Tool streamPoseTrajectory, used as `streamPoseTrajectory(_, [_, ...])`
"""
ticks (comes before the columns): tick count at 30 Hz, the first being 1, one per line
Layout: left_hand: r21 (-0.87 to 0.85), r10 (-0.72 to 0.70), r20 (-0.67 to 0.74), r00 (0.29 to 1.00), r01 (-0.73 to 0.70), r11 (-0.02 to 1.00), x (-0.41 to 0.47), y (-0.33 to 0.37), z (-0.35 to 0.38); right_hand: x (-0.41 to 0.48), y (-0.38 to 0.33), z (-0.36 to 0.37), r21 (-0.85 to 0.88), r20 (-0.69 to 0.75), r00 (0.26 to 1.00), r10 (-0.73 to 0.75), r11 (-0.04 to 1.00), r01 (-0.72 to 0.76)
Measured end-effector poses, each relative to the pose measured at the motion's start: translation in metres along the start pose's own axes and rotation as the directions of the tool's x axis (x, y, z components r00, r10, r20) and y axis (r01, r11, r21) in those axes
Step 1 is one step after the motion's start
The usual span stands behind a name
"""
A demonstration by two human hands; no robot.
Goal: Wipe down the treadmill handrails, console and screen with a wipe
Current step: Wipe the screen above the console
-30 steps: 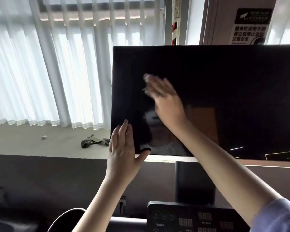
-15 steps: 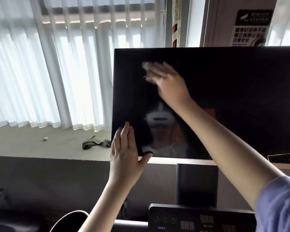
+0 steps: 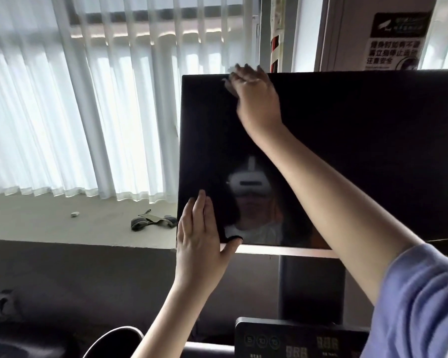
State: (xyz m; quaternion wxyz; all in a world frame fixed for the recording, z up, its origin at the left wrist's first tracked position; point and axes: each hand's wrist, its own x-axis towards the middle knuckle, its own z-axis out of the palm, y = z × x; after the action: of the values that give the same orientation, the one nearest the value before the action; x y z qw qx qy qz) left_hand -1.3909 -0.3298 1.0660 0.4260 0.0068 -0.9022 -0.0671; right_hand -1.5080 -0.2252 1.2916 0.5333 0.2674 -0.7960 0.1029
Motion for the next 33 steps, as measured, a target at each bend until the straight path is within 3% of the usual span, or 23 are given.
streamPoseTrajectory(2, [-0.001, 0.003, -0.008, 1.000, -0.003, 1.000, 0.000, 0.000, 0.001, -0.001, -0.009, 0.008, 0.056, 0.053, 0.986, -0.160, 0.986, 0.157])
streamPoseTrajectory(4, [0.000, 0.004, -0.015, 1.000, -0.004, 1.000, -0.001, -0.001, 0.001, -0.007, -0.005, 0.013, 0.058, 0.098, 0.972, -0.214, 0.976, 0.209])
streamPoseTrajectory(7, [-0.002, 0.006, -0.018, 1.000, -0.006, 1.000, -0.001, 0.000, 0.001, -0.007, 0.011, 0.010, 0.007, -0.210, 0.978, 0.007, 1.000, -0.006])
streamPoseTrajectory(9, [-0.009, 0.003, -0.019, 1.000, -0.003, 1.000, -0.001, -0.001, 0.002, -0.010, 0.014, 0.008, 0.052, -0.255, 0.951, 0.175, 0.985, -0.167])
streamPoseTrajectory(10, [-0.012, 0.001, -0.020, 1.000, -0.002, 1.000, -0.001, -0.001, 0.002, -0.015, 0.009, 0.008, 0.052, -0.248, 0.952, 0.181, 0.983, -0.174])
streamPoseTrajectory(13, [-0.014, 0.000, -0.026, 1.000, 0.000, 1.000, -0.001, -0.001, 0.003, -0.035, -0.003, 0.010, 0.025, -0.261, 0.962, -0.086, 0.995, 0.096])
streamPoseTrajectory(15, [-0.015, 0.004, -0.029, 1.000, -0.004, 1.000, -0.002, -0.001, 0.003, -0.036, 0.010, 0.009, 0.002, -0.256, 0.953, -0.163, 0.986, 0.169])
streamPoseTrajectory(19, [-0.015, 0.003, -0.035, 0.999, -0.003, 1.000, -0.002, 0.000, 0.003, -0.025, 0.032, 0.007, -0.002, -0.287, 0.948, 0.138, 0.990, -0.144])
streamPoseTrajectory(20, [-0.017, 0.003, -0.036, 0.999, -0.003, 1.000, -0.002, 0.000, 0.003, -0.028, 0.027, 0.008, 0.006, -0.309, 0.941, 0.134, 0.990, -0.138])
streamPoseTrajectory(24, [-0.014, 0.002, -0.047, 0.999, -0.003, 1.000, -0.002, -0.001, 0.003, -0.055, 0.011, 0.010, 0.001, -0.248, 0.945, -0.213, 0.975, 0.220])
streamPoseTrajectory(25, [-0.016, 0.003, -0.046, 0.999, -0.004, 1.000, -0.002, 0.000, 0.003, -0.057, 0.018, 0.007, -0.025, -0.244, 0.937, -0.250, 0.968, 0.251])
streamPoseTrajectory(29, [-0.021, 0.000, -0.039, 0.999, -0.001, 1.000, -0.002, 0.000, 0.004, -0.049, 0.033, 0.002, 0.013, -0.281, 0.960, -0.005, 1.000, 0.009])
streamPoseTrajectory(31, [-0.025, -0.003, -0.040, 0.999, 0.002, 1.000, -0.002, 0.000, 0.004, -0.057, 0.023, 0.008, 0.001, -0.281, 0.958, -0.060, 0.998, 0.062])
streamPoseTrajectory(33, [-0.025, -0.001, -0.042, 0.999, 0.000, 1.000, -0.002, 0.000, 0.004, -0.070, 0.014, 0.015, -0.038, -0.227, 0.947, -0.229, 0.973, 0.226])
